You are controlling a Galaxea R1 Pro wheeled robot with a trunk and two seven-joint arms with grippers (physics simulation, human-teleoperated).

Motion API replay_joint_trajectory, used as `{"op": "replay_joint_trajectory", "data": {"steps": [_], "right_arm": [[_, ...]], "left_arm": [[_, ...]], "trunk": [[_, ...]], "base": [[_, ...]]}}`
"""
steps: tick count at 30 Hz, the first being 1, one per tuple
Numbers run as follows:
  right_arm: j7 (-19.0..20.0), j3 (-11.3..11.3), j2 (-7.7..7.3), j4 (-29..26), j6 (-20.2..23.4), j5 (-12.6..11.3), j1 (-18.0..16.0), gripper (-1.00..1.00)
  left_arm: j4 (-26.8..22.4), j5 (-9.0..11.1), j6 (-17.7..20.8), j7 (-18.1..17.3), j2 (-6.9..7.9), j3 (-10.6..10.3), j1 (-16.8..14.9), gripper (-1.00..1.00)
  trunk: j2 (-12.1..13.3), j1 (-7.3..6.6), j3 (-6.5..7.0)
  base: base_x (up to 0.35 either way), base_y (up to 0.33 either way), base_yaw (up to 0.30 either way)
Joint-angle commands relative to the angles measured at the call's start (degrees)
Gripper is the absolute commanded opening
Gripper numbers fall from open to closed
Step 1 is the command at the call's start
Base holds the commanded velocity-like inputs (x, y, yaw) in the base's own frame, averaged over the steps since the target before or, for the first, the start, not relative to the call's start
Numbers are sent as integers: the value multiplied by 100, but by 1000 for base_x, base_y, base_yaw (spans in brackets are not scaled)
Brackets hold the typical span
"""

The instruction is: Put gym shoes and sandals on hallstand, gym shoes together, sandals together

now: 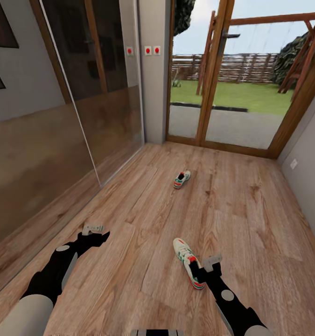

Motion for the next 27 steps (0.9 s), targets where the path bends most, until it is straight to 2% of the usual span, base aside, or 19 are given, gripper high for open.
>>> {"op": "replay_joint_trajectory", "data": {"steps": [1, 11, 19, 27], "right_arm": [[29, -48, 6, 1, -24, 40, -3, 100], [35, -53, 6, -2, -24, 37, -3, 100], [33, -53, -1, -3, -24, 36, -3, 100], [31, -53, -3, -6, -24, 36, -3, 100]], "left_arm": [[-13, -56, 22, -48, -4, 24, -3, 100], [-409, -44, 109, -48, -15, 26, -14, 100], [-1138, -41, 790, -50, -102, 24, -11, 100], [-1596, -41, 1090, -49, -137, 26, -6, 100]], "trunk": [[-4, 1, -35], [-17, 27, -338], [-28, 47, -584], [-38, 68, -831]], "base": [[0, 0, 60], [0, 0, 62], [0, 0, 15], [0, 0, 3]]}}
